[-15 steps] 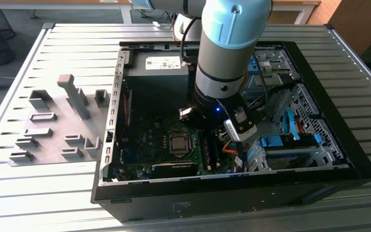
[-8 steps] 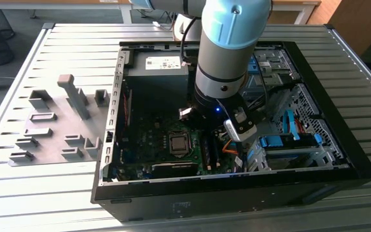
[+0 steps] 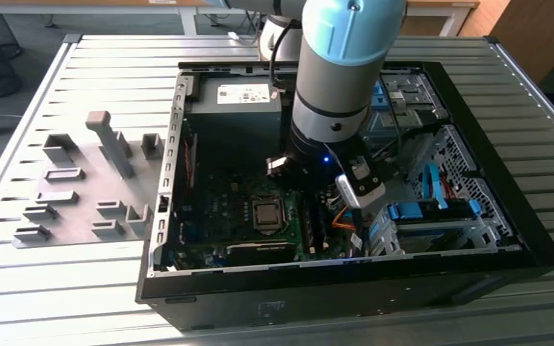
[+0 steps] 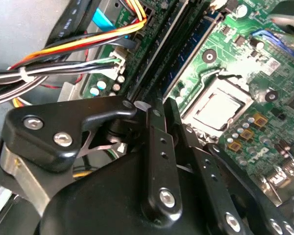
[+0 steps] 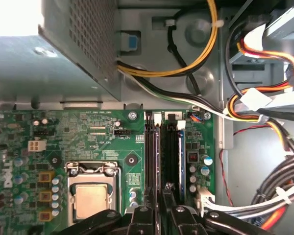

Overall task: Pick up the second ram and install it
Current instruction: 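Insert the second ram into the second slot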

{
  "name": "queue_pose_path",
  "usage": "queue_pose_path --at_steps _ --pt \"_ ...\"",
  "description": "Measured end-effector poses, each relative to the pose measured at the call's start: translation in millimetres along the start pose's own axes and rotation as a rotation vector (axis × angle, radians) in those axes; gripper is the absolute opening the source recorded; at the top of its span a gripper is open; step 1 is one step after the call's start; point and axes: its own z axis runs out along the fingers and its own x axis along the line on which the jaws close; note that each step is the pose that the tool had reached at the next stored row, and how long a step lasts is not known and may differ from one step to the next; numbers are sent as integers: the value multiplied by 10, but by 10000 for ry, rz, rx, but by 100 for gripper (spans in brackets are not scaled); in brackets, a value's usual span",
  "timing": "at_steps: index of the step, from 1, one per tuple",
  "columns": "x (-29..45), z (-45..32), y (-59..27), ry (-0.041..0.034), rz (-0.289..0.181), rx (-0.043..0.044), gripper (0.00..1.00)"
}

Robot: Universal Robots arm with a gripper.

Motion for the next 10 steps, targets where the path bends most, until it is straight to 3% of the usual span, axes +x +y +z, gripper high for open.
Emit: queue_pose_path --at_steps 3,6,8,10 --pt "1 -86 3 1 -1 2 21" --pt "1 -104 4 1 0 2 20" --pt "1 -103 4 0 0 -1 11" --pt "1 -104 4 0 -1 1 11"
